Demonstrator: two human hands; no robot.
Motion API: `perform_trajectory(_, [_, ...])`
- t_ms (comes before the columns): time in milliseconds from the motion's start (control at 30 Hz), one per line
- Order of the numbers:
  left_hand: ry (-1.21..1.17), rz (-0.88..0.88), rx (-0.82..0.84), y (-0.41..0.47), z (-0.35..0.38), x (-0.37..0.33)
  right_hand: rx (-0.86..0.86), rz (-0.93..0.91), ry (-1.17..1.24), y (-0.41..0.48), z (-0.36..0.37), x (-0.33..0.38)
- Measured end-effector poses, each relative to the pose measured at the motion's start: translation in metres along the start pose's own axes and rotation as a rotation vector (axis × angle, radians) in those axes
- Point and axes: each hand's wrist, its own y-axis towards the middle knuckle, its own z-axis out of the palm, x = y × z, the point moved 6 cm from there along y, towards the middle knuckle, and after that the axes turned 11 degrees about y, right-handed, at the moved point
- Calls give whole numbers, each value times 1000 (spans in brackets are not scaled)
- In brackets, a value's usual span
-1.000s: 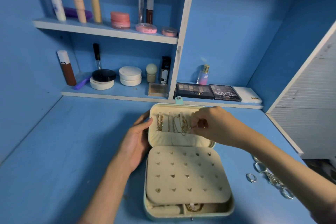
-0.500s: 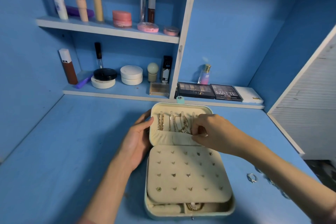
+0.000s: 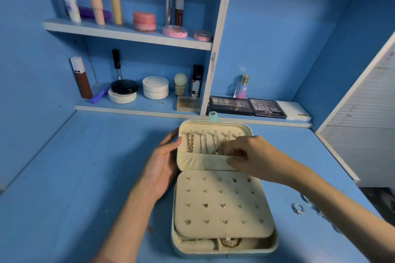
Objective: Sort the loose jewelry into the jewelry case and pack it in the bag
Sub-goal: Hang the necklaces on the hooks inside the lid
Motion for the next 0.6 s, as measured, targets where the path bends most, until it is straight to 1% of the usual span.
perform_trajectory(67, [7,1,6,0,0,0,18,1,-9,-1,0,1])
perform_trajectory(233, [10,5,7,0,0,0,2,50,35,0,1,-3])
perform_trajectory(400, [8,14,14,1,0,0,25,-4,-18,-1,1,2])
perform_trajectory(533, [11,13,12,1,0,0,-9,42,58,-2,-1,-1])
perform_trajectory(600, [11,16,16,1,0,-1,8,36,37,-2,1,-1])
